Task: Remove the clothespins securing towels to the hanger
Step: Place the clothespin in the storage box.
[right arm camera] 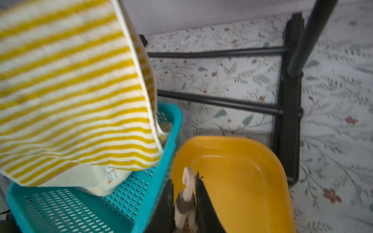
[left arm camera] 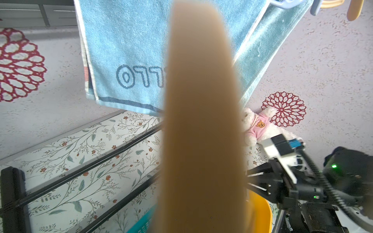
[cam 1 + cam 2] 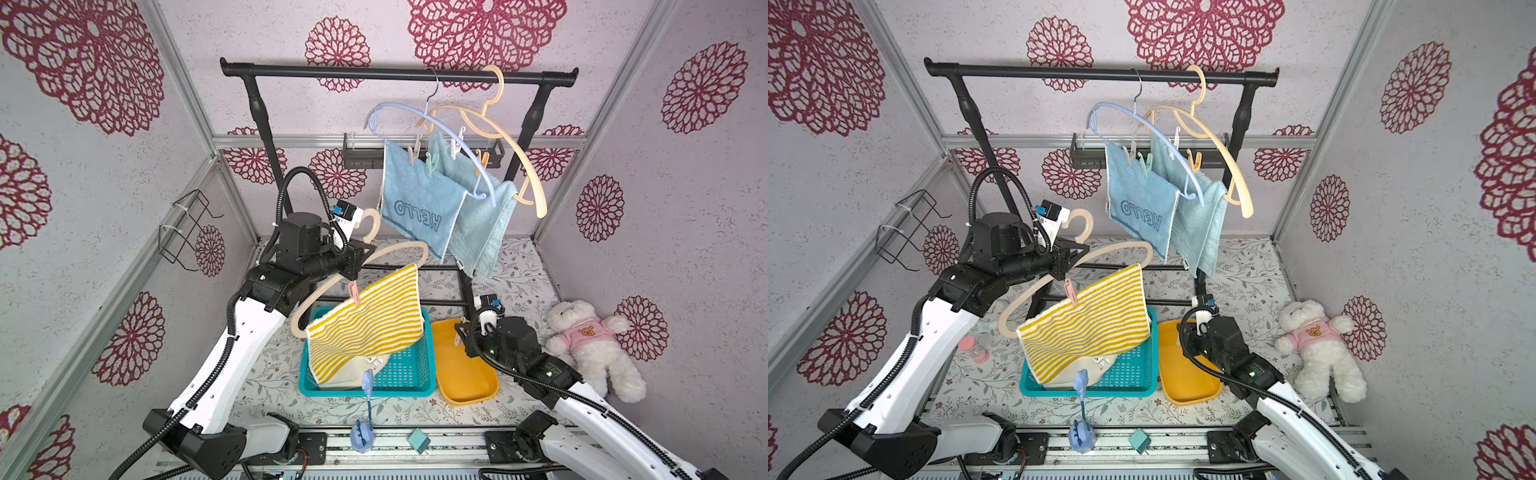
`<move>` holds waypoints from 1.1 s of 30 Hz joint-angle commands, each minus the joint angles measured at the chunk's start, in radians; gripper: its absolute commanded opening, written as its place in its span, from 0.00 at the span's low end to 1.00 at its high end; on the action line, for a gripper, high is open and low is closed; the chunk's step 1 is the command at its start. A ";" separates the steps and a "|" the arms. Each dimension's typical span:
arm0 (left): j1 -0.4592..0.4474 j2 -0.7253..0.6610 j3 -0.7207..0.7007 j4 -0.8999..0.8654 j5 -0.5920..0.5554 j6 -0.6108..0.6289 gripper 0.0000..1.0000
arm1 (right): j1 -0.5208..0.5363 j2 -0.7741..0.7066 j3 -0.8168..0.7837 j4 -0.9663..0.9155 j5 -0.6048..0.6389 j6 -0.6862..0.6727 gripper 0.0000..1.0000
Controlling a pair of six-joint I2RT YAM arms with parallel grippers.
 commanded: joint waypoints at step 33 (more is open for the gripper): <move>0.002 0.002 -0.020 0.024 0.224 0.094 0.00 | 0.002 0.054 0.144 0.011 0.011 0.011 0.60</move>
